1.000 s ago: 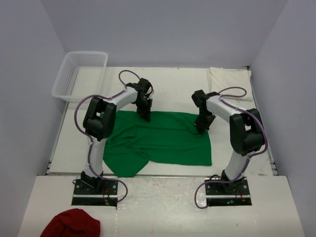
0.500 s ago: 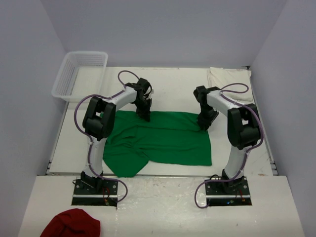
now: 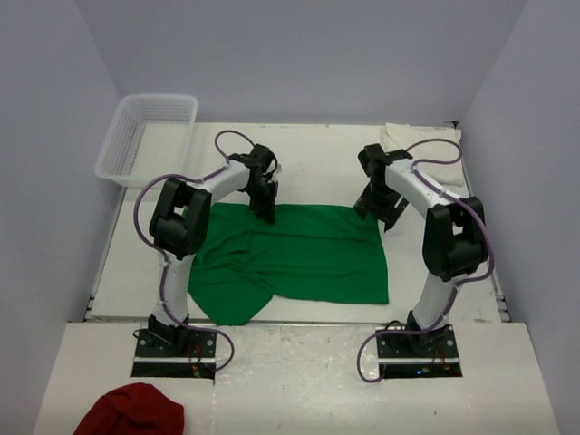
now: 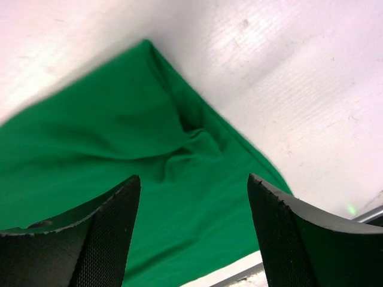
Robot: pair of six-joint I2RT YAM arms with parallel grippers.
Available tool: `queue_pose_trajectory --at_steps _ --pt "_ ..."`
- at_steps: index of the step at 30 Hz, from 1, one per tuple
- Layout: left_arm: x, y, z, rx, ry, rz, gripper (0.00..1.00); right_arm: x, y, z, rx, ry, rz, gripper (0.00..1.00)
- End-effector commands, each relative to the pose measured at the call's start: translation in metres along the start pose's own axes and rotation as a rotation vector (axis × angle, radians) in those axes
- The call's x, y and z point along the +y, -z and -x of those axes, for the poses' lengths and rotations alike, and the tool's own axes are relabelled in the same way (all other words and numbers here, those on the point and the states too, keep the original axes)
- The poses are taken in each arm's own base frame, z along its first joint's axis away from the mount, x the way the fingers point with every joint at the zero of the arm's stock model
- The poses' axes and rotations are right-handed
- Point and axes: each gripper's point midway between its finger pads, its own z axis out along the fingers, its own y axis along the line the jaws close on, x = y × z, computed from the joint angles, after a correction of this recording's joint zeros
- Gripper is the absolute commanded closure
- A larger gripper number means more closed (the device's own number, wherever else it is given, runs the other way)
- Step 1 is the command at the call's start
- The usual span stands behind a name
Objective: Fold and stack the t-shirts
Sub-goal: Fold the flattened tshirt in 1/3 of the way
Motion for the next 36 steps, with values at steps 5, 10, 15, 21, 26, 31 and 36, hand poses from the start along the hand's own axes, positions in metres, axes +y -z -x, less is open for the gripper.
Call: queue_pose_trajectory --at_steps 5,10,15,21,26,31,36 --pt "0.022 -0.005 -0.019 0.055 0.011 0.077 1.0 0.025 0.055 0.036 -0.12 0.041 0.161 0.29" --pt "0.021 -0.003 -0.018 0.052 0.009 0.077 1.0 0.055 0.039 0.043 -0.074 0.089 0.177 1.0" --pt "0.02 -0.001 -0.017 0.048 0.008 0.074 1.0 0.078 0.022 0.039 0.006 0.111 0.198 1.0" --pt "0.014 0.007 -0.011 0.032 0.001 0.063 1.0 0.083 0.005 0.029 0.089 0.139 0.15 1.0" --pt "0.011 0.021 0.0 -0.019 -0.013 0.069 1.0 0.075 0.0 0.018 0.123 0.143 0.136 1.0" --pt "0.0 0.077 0.031 -0.19 -0.036 0.1 0.94 0.077 -0.004 0.014 0.161 0.161 0.117 1.0" --pt "-0.004 0.103 0.042 -0.243 -0.055 0.115 0.79 0.081 -0.011 0.013 0.177 0.174 0.115 1.0"
